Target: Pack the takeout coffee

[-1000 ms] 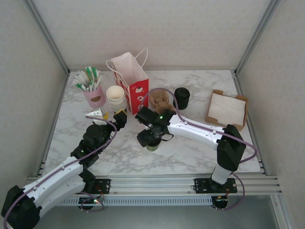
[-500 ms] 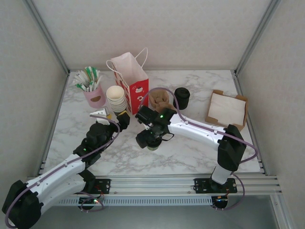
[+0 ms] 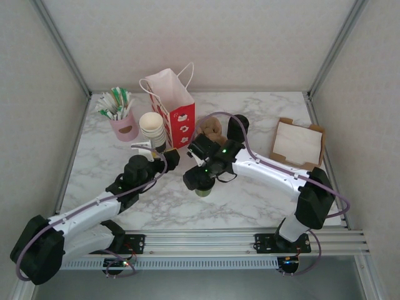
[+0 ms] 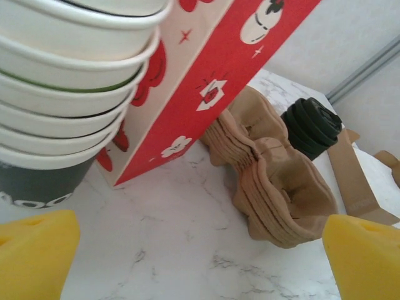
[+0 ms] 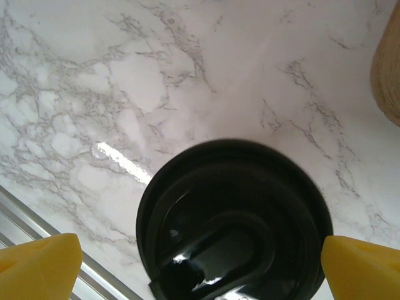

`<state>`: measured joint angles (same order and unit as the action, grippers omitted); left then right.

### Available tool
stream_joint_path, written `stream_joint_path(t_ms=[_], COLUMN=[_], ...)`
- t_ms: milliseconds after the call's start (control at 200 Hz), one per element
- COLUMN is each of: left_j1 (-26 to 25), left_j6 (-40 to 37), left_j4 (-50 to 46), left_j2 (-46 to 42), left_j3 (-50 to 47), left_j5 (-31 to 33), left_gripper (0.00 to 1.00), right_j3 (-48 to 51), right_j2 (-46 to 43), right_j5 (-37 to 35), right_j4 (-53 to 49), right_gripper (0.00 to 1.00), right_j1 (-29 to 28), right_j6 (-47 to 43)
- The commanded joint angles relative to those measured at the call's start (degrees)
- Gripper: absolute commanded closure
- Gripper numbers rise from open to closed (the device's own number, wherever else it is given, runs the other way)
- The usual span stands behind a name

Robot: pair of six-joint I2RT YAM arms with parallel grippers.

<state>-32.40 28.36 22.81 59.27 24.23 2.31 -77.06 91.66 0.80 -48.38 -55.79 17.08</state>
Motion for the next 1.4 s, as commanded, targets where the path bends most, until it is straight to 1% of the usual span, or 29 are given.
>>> stream_joint_path(t_ms=[0, 200, 270, 340, 411, 506, 566, 626, 696, 726, 756, 786, 806, 841, 856, 901, 1046, 1397], left_j1=[0.24, -0.12, -0.36, -0.68, -1.31, -3.40, -4.84, -5.72, -6.09, -6.17, -6.31, -6.48, -6.61, -6.91, -6.99, -7.48, -8.88, -10.48], left_j6=[0.95, 4.21, 4.94, 5.37, 5.58, 5.52, 5.43, 5.30, 5.13, 5.00, 4.83, 4.66, 4.56, 4.44, 4.32, 4.20, 4.24, 7.20], left_j4=[-1.34, -2.77, -6.02, -9.42, -13.35, -17.70, -19.92, -21.29, -21.57, -21.57, -21.54, -21.49, -21.51, -21.49, -21.49, -21.73, -22.06, -21.20], left_j2=[2.47, 4.48, 4.12, 3.84, 4.08, 5.08, 6.05, 7.09, 9.04, 10.06, 11.18, 12.28, 12.98, 14.12, 14.56, 15.80, 17.29, 14.29], left_j3=[4.37, 5.96, 6.81, 8.27, 10.32, 12.84, 14.24, 15.56, 16.94, 17.58, 18.19, 18.84, 19.32, 19.76, 20.02, 20.65, 20.98, 16.98], left_j5=[-4.15, -7.37, -7.58, -7.57, -7.66, -7.60, -7.37, -7.64, -9.36, -10.27, -11.21, -11.90, -12.49, -13.16, -13.42, -13.96, -13.75, -13.38], left_gripper=[0.03, 0.07, 0.08, 0.11, 0.15, 0.19, 0.21, 0.24, 0.28, 0.31, 0.33, 0.35, 0.36, 0.38, 0.39, 0.42, 0.43, 0.43], right_j3=[1.45, 0.86, 1.31, 2.97, 6.34, 12.28, 17.08, 21.20, 25.37, 26.83, 28.08, 29.20, 29.88, 30.65, 30.95, 31.59, 32.74, 31.66], right_j2=[0.21, -2.34, -4.09, -6.59, -9.62, -15.22, -18.76, -21.85, -24.45, -25.19, -25.75, -26.17, -26.38, -26.58, -26.66, -26.71, -25.23, -19.94], right_j5=[2.14, 3.08, 3.08, 3.40, 4.51, 8.50, 11.44, 13.92, 16.11, 17.06, 18.12, 19.15, 19.85, 20.61, 20.79, 21.44, 22.39, 23.76], right_j4=[1.65, 1.23, 1.16, 1.65, 3.21, 7.03, 10.39, 13.69, 17.24, 18.77, 20.05, 21.30, 21.99, 23.04, 23.26, 24.26, 26.18, 28.25], right_gripper=[0.01, 0.01, 0.01, 0.01, 0.04, 0.11, 0.19, 0.32, 0.53, 0.65, 0.75, 0.84, 0.88, 0.97, 1.00, 1.00, 1.00, 1.00], right_j1=[1.61, 2.35, 2.96, 3.85, 5.14, 7.44, 8.72, 9.89, 11.36, 12.09, 12.69, 12.70, 14.39, 15.03, 15.23, 15.56, 16.06, 16.49], right_j6=[-1.21, -0.89, -0.16, 1.22, 3.39, 7.32, 10.13, 12.83, 15.54, 16.50, 17.41, 18.02, 18.50, 19.01, 19.23, 19.71, 20.28, 20.25])
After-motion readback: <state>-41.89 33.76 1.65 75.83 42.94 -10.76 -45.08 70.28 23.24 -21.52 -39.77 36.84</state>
